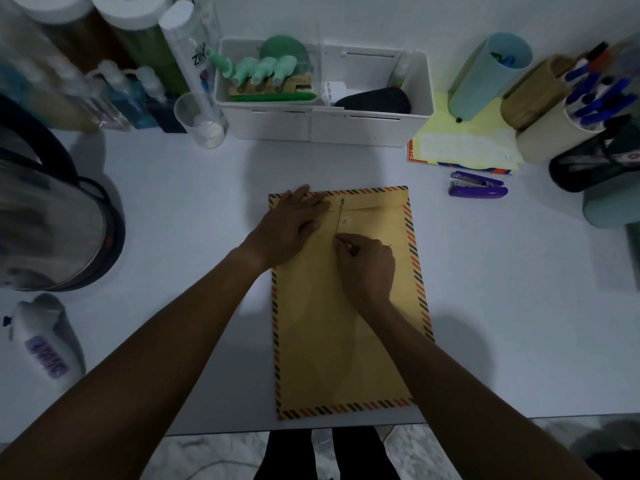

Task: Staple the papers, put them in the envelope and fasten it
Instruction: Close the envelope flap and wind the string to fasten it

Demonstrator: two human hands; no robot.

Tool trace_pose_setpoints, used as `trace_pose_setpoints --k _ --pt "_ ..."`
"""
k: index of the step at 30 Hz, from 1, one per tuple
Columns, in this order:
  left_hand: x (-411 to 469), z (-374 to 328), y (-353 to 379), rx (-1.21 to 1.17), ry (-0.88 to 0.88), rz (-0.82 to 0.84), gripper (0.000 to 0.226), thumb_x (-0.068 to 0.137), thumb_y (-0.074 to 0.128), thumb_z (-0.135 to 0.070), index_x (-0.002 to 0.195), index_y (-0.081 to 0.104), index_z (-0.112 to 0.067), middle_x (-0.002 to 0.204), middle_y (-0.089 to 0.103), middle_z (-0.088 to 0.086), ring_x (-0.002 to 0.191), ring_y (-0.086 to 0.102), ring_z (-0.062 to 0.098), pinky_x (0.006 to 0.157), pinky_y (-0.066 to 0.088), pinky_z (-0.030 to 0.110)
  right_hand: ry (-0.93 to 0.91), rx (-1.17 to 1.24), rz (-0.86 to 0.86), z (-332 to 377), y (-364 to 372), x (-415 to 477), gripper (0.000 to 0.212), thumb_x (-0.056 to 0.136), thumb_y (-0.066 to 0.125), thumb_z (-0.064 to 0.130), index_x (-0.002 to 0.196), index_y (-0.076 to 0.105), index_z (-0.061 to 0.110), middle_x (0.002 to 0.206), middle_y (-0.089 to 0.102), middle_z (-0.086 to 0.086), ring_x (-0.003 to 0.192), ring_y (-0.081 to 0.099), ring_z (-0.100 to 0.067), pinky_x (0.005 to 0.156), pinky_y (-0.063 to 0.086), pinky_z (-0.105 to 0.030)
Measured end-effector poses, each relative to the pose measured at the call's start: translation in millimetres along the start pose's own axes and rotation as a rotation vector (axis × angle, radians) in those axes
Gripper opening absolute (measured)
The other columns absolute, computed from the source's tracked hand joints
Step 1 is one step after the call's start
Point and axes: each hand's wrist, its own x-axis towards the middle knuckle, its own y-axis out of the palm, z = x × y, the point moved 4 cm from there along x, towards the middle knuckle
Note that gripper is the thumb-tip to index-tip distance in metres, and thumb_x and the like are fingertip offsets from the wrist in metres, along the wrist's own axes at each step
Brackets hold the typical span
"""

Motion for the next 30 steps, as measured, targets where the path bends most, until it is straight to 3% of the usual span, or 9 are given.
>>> trace_pose_setpoints --k 4,9,11,15,20,23,26,30 --pt "0.2 0.3 0.0 0.005 0.001 0.01 0.047 0.103 0.039 -0.027 0.148 0.04 -0.015 0.158 0.033 0.004 0.151 0.011 0.023 0.121 0.001 0.038 -0.125 -0.097 0.036 6.0 2.5 1.9 0.026 0.101 0.054 0.026 0.119 0.073 0.023 0.109 0.076 0.004 0.094 0.069 -0.016 0.091 0.049 -0.028" --pt "0.2 0.4 -0.4 0.01 -0.007 0.029 0.051 0.101 0.034 -0.033 0.148 0.039 -0.016 0.158 0.032 0.003 0.151 0.011 0.023 0.121 0.001 0.038 -0.324 -0.275 0.027 4.1 -6.5 5.0 0.022 0.098 0.056 0.017 0.099 0.078 0.014 0.086 0.078 -0.003 0.071 0.071 -0.02 0.072 0.052 -0.025" --pt "0.5 0.7 -0.8 0.008 -0.008 0.029 0.051 0.101 0.034 -0.033 0.149 0.038 -0.017 0.158 0.032 0.003 0.151 0.011 0.022 0.121 0.0 0.037 -0.332 -0.342 0.024 -3.6 -12.8 8.3 0.021 0.097 0.056 0.015 0.091 0.076 0.013 0.08 0.076 -0.004 0.065 0.068 -0.022 0.065 0.056 -0.03" --pt "0.5 0.6 0.4 0.006 -0.005 0.004 0.045 0.104 0.042 -0.022 0.148 0.039 -0.016 0.158 0.032 0.003 0.151 0.011 0.022 0.121 0.0 0.036 -0.268 -0.373 -0.005 -21.4 -28.1 22.5 0.024 0.097 0.053 0.023 0.098 0.077 0.022 0.082 0.077 -0.001 0.064 0.067 -0.022 0.064 0.056 -0.032" --pt "0.6 1.4 0.9 0.008 -0.005 -0.002 0.044 0.104 0.043 -0.021 0.149 0.039 -0.018 0.159 0.032 0.001 0.151 0.011 0.021 0.121 0.0 0.034 -0.191 -0.308 0.013 -22.3 -39.2 54.1 0.022 0.095 0.06 0.031 0.101 0.077 0.02 0.092 0.079 0.0 0.072 0.071 -0.019 0.073 0.059 -0.033" --pt "1.5 2.0 0.8 0.032 -0.006 0.02 0.045 0.105 0.041 -0.022 0.149 0.038 -0.019 0.159 0.032 0.001 0.152 0.01 0.022 0.122 0.002 0.037 -0.263 -0.349 0.035 -11.6 -41.8 70.0 0.02 0.093 0.059 0.025 0.098 0.078 0.019 0.092 0.078 -0.002 0.078 0.071 -0.022 0.073 0.06 -0.038" --pt "2.6 3.0 0.0 0.05 0.008 0.044 0.047 0.103 0.036 -0.029 0.149 0.038 -0.019 0.158 0.032 0.001 0.151 0.01 0.021 0.121 0.001 0.034 -0.422 -0.416 0.043 2.2 -43.0 80.0 0.019 0.094 0.059 0.02 0.096 0.078 0.017 0.091 0.075 -0.002 0.076 0.069 -0.023 0.068 0.054 -0.03" --pt "2.2 5.9 -0.4 0.08 0.03 0.067 0.058 0.098 0.022 -0.044 0.149 0.037 -0.021 0.159 0.029 -0.002 0.148 0.005 0.011 0.12 0.001 0.032 -0.502 -0.487 0.151 16.6 -36.1 97.0 0.021 0.097 0.058 0.026 0.105 0.076 0.02 0.095 0.07 0.001 0.08 0.066 -0.019 0.064 0.035 -0.022"
